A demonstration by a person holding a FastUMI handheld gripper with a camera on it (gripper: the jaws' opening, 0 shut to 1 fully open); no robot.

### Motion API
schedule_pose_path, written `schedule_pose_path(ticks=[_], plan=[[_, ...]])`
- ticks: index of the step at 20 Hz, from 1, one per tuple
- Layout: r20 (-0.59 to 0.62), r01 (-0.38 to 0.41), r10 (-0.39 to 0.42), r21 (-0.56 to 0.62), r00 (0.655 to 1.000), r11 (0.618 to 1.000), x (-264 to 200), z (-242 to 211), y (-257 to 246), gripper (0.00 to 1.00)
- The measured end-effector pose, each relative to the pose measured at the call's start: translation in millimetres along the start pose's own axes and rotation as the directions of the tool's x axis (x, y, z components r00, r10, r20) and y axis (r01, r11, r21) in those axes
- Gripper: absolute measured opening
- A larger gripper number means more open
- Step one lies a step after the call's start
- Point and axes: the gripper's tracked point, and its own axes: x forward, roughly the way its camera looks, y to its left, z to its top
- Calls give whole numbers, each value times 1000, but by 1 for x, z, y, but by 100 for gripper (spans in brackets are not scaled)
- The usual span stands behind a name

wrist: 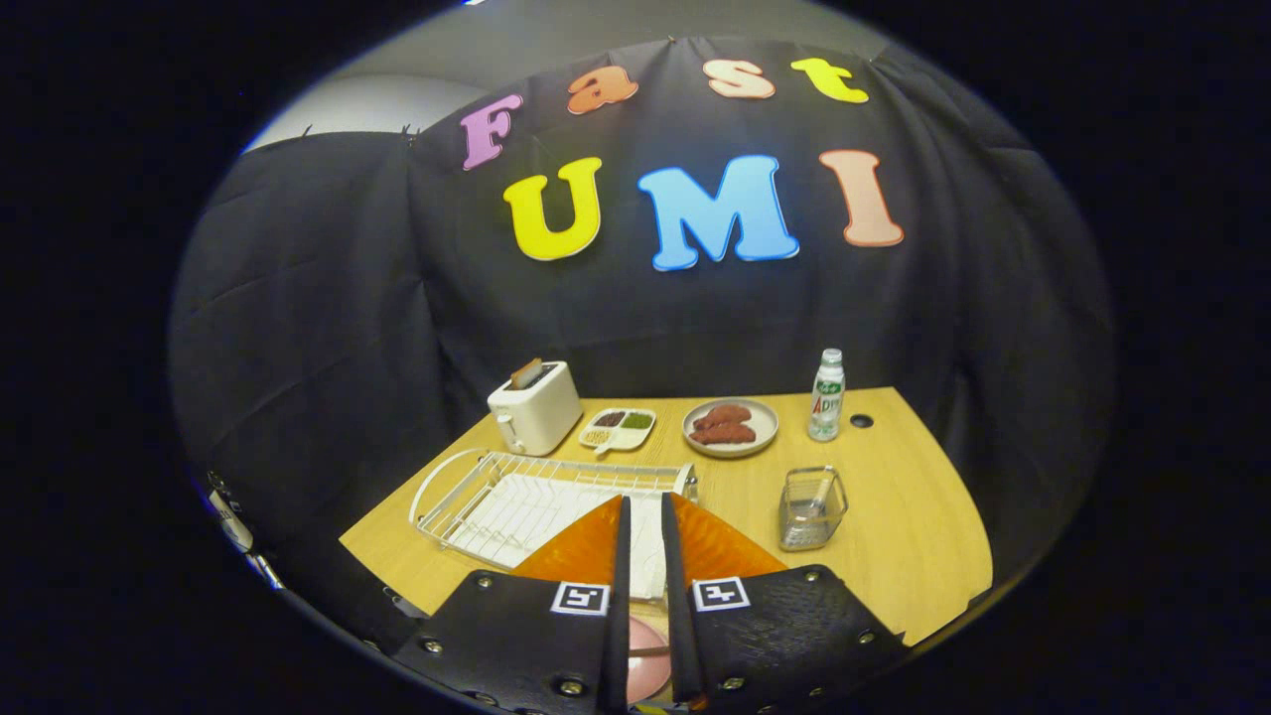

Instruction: Take the plate from the dish rack, then take the spoon from the basket and place it into the plate.

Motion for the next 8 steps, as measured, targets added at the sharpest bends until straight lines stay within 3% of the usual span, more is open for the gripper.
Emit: schedule_pose_path(ticks=[4, 8], plan=[[165, 94, -82, -69, 983, 993, -7, 57, -29, 16], [301, 172, -132, -112, 945, 979, -20, 104, -48, 16]])
